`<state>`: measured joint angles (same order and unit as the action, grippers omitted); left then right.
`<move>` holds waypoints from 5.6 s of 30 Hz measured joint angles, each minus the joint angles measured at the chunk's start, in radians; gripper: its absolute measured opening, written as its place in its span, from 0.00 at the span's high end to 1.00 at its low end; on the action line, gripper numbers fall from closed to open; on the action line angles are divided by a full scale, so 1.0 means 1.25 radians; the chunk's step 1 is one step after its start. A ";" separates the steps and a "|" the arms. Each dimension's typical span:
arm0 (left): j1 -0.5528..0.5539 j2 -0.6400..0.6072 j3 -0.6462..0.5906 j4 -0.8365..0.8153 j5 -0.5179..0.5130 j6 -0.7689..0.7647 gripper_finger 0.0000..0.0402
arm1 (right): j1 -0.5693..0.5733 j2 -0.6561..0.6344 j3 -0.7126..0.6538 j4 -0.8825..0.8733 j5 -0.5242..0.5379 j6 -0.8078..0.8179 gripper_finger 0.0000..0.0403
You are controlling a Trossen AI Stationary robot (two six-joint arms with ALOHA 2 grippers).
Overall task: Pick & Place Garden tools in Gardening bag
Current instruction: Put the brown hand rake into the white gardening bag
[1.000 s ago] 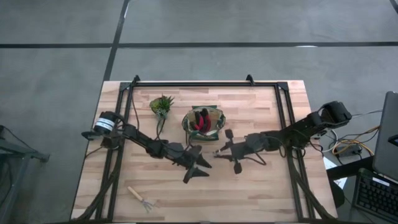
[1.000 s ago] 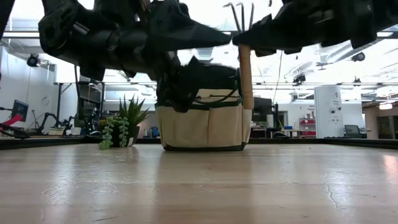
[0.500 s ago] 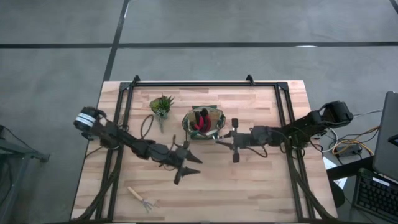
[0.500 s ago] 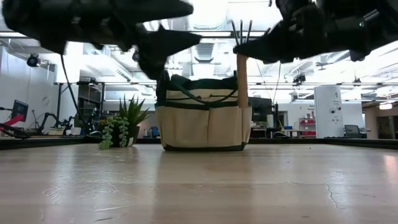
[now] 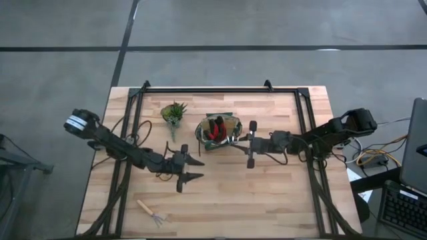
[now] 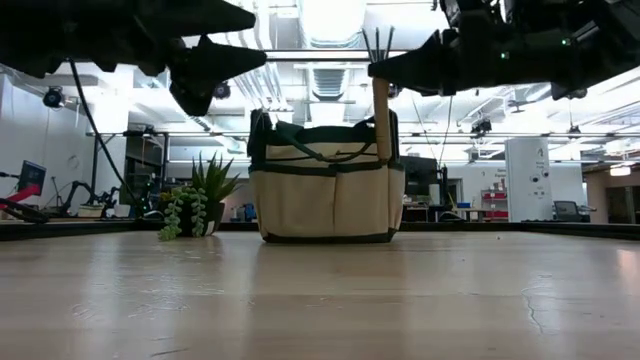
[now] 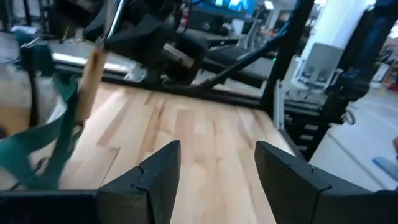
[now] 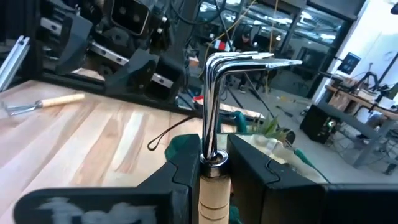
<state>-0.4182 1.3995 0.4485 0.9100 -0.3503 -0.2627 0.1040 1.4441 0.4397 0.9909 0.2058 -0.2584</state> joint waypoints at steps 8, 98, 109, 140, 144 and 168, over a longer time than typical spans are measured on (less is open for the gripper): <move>-0.003 0.007 0.005 0.006 0.000 0.000 0.48 | -0.002 0.079 0.040 0.045 -0.001 0.002 0.85; -0.079 0.007 0.161 -0.481 0.115 -0.072 0.48 | 0.109 -0.084 0.049 -0.142 0.122 0.103 0.53; -0.255 0.008 0.389 -1.113 0.014 -0.357 0.48 | 0.109 -0.084 0.049 -0.145 0.122 0.109 0.53; -0.477 0.167 0.387 -1.263 0.271 -0.653 0.48 | 0.107 -0.085 0.049 -0.137 0.123 0.121 0.53; -0.477 0.163 0.386 -1.263 0.259 -0.666 0.48 | 0.107 -0.085 0.049 -0.137 0.124 0.124 0.53; -0.482 0.217 0.397 -1.250 0.330 -0.653 0.58 | 0.107 -0.085 0.049 -0.144 0.123 0.124 0.53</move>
<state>-1.0206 1.6705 0.9449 -0.6531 0.0622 -1.0794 0.2375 1.3384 0.5011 0.8106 0.3599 -0.1040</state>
